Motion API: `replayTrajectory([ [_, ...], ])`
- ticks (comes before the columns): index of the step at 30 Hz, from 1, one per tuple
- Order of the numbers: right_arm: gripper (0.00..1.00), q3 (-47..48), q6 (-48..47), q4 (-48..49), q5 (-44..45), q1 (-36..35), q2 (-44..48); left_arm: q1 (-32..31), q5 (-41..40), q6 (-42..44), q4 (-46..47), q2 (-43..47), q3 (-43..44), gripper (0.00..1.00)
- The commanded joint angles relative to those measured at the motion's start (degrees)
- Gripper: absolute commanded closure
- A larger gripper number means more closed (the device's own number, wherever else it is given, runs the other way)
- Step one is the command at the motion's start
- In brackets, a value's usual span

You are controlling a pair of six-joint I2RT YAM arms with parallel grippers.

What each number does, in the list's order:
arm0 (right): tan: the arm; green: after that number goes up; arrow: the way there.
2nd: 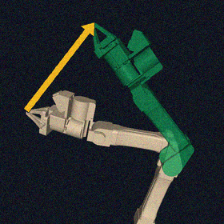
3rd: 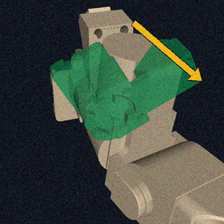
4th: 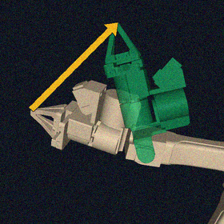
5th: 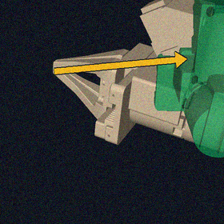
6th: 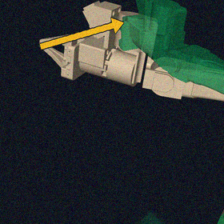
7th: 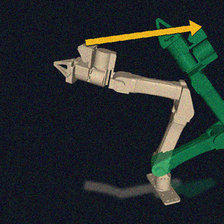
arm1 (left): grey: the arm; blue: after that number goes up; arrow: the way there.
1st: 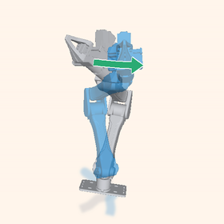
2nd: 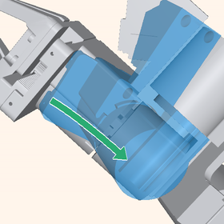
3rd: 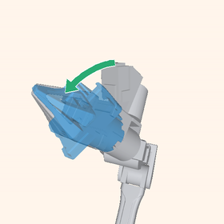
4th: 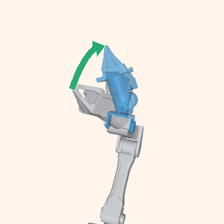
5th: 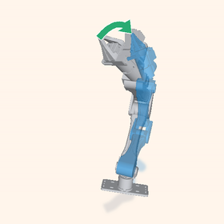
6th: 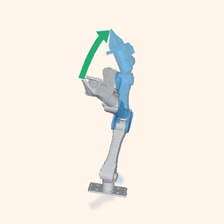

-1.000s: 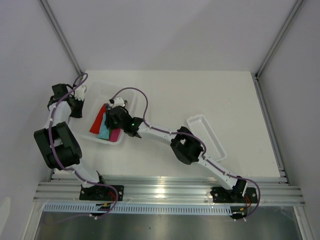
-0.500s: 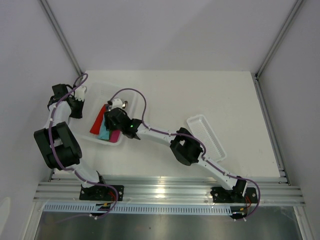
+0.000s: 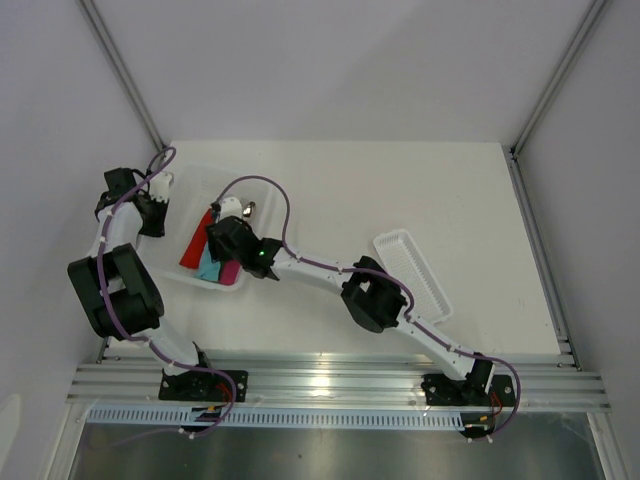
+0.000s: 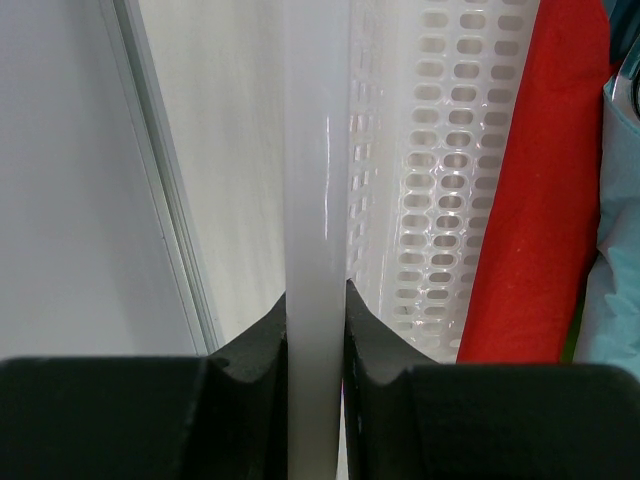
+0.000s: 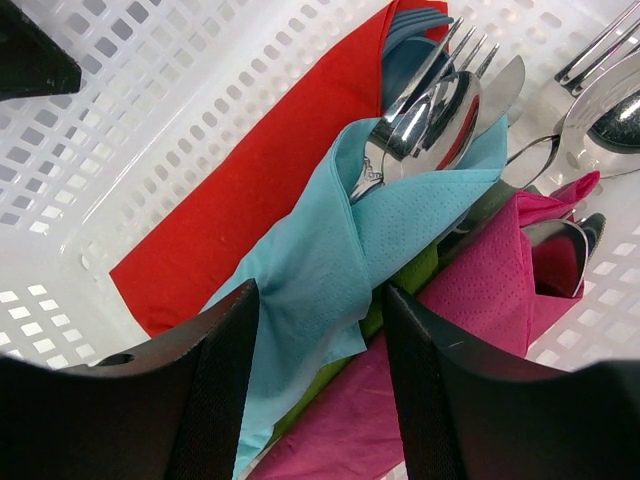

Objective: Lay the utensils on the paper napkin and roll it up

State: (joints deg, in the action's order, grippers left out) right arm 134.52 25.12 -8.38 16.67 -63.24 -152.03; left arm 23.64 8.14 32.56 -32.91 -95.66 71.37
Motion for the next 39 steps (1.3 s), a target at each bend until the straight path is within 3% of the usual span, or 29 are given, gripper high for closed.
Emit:
replayTrajectory([
  [1, 0.44, 1.1, -2.3, -3.3, 3.5, -0.2, 4.9, 1.5, -8.8, 5.6, 2.5, 0.4, 1.0, 0.99],
  [23, 0.42, -2.0, -5.0, -2.5, 6.5, -1.2, 8.9, 1.5, -9.3, 5.7, 2.3, -0.5, 1.3, 0.99],
  [31, 0.42, -5.2, -6.5, -0.6, 6.4, -1.4, 12.9, 1.5, -10.6, 5.1, 2.1, -2.9, 2.5, 0.73],
  [39, 0.42, -11.3, -6.5, 3.6, 5.7, -2.1, 19.7, 1.5, -12.7, 5.4, 1.6, -6.2, 3.3, 0.69],
])
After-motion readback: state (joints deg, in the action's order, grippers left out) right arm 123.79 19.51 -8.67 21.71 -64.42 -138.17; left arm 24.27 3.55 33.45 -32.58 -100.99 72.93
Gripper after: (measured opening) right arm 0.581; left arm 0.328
